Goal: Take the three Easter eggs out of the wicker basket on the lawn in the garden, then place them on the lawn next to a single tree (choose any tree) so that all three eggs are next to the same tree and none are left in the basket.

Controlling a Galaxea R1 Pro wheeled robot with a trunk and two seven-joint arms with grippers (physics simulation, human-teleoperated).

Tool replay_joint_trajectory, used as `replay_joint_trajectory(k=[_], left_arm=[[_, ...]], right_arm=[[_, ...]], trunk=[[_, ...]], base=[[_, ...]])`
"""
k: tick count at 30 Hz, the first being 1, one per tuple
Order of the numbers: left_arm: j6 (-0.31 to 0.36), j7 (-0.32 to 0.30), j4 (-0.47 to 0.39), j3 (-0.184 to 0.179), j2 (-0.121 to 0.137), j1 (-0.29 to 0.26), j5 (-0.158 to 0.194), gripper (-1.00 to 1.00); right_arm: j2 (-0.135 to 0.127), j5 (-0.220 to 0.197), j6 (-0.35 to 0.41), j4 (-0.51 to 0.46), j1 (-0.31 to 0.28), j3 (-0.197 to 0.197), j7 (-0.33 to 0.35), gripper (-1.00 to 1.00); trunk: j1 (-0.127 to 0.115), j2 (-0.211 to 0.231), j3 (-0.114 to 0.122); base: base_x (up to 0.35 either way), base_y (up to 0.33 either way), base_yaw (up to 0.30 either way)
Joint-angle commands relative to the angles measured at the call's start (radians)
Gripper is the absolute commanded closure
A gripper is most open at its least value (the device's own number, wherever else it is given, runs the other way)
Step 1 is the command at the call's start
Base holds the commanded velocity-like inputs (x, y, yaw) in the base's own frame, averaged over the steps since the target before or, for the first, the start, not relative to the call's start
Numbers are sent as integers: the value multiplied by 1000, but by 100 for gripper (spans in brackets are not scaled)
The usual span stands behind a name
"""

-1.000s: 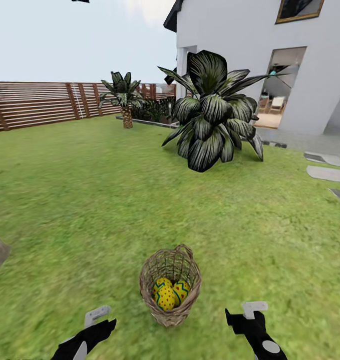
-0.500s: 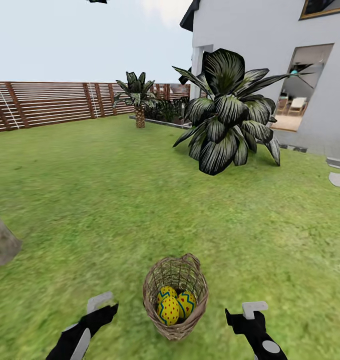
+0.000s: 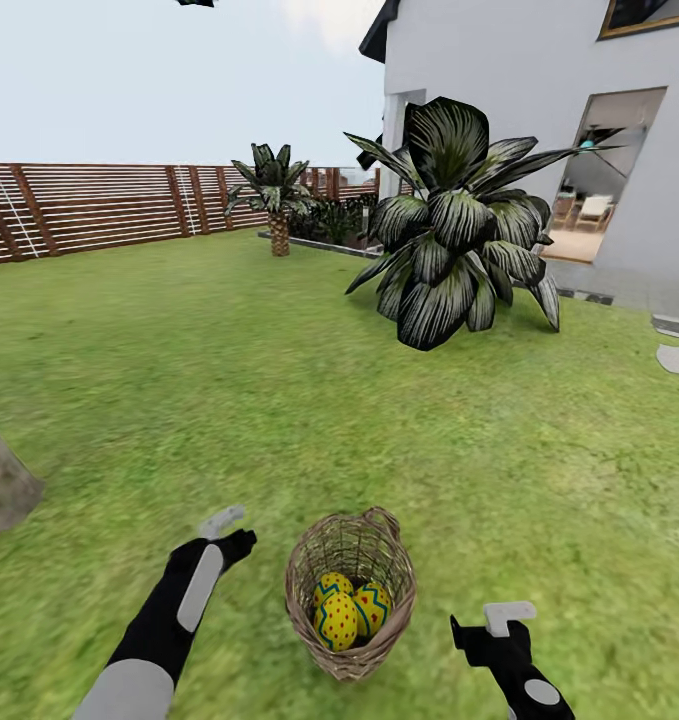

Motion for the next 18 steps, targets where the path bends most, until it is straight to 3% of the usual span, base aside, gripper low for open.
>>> replay_joint_trajectory(k=[1, 4, 7, 10, 11, 12, 15, 18], left_arm=[[51, 12, 11, -1, -2, -11, 40, -100], [87, 30, 39, -6, -3, -18, 63, -100], [97, 93, 47, -8, -5, -20, 71, -100], [99, 139, 43, -29, -15, -21, 72, -100], [99, 144, 42, -42, -17, -21, 73, -100], [100, 149, 42, -67, -18, -21, 73, -100], [101, 154, 41, -88, -20, -21, 74, -100], [101, 154, 41, -92, -22, -21, 74, -100]], right_arm=[[-1, 3, 9, -5, 0, 1, -5, -100], [-2, 2, 14, -19, -2, -3, -16, -100], [-5, -1, 32, -69, -23, -5, -60, -100], [-7, -11, 137, -122, -104, -25, -94, -100], [-8, -16, 174, -127, -136, -49, -93, -100], [-7, -38, 246, -126, -191, -125, -76, -100], [-8, -91, 315, -109, -233, -217, 16, -100], [-8, -98, 327, -111, -238, -228, 43, -100]], trunk=[[0, -1, -1], [0, -1, -1], [0, -1, -1], [0, -1, -1], [0, -1, -1], [0, -1, -1], [0, -1, -1], [0, -1, -1]], base=[[0, 0, 0], [0, 0, 0], [0, 0, 0], [0, 0, 0], [0, 0, 0], [0, 0, 0], [0, 0, 0], [0, 0, 0]])
